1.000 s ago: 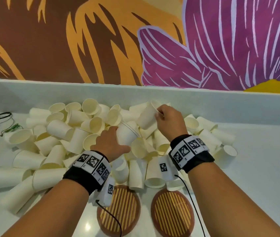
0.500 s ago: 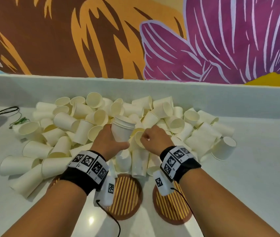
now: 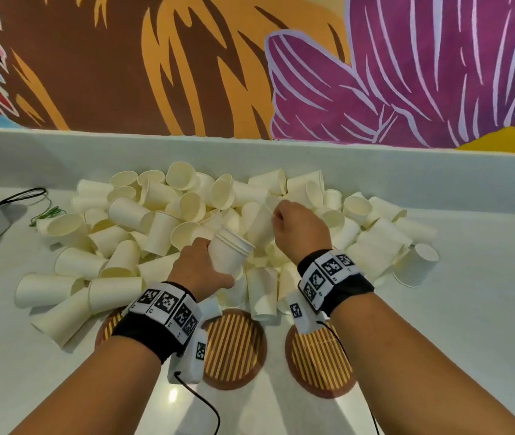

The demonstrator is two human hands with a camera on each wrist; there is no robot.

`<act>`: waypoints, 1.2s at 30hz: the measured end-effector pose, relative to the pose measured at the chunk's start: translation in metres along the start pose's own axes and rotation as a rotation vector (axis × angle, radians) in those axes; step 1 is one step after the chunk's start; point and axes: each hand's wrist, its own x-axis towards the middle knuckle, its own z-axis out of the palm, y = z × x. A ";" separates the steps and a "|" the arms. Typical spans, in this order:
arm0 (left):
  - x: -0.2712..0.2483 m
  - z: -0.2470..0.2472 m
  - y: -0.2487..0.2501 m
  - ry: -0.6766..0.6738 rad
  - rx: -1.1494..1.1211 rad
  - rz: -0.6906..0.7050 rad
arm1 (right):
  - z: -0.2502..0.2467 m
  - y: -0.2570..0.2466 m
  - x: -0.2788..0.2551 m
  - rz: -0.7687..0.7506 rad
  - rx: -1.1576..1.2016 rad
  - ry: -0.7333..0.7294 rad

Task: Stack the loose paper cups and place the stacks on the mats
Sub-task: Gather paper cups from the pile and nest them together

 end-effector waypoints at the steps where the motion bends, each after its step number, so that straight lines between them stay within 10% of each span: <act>1: -0.001 0.002 0.001 -0.007 0.013 0.002 | -0.011 -0.002 0.002 -0.001 0.036 0.029; 19: -0.002 0.007 -0.008 0.060 -0.190 0.082 | 0.000 -0.017 -0.005 -0.039 0.377 -0.127; 27: -0.007 0.002 -0.009 0.046 -0.156 0.076 | 0.070 0.009 -0.025 0.066 -0.075 -0.638; 36: -0.007 -0.003 -0.005 -0.021 -0.077 0.025 | -0.001 -0.004 0.001 0.005 0.021 -0.258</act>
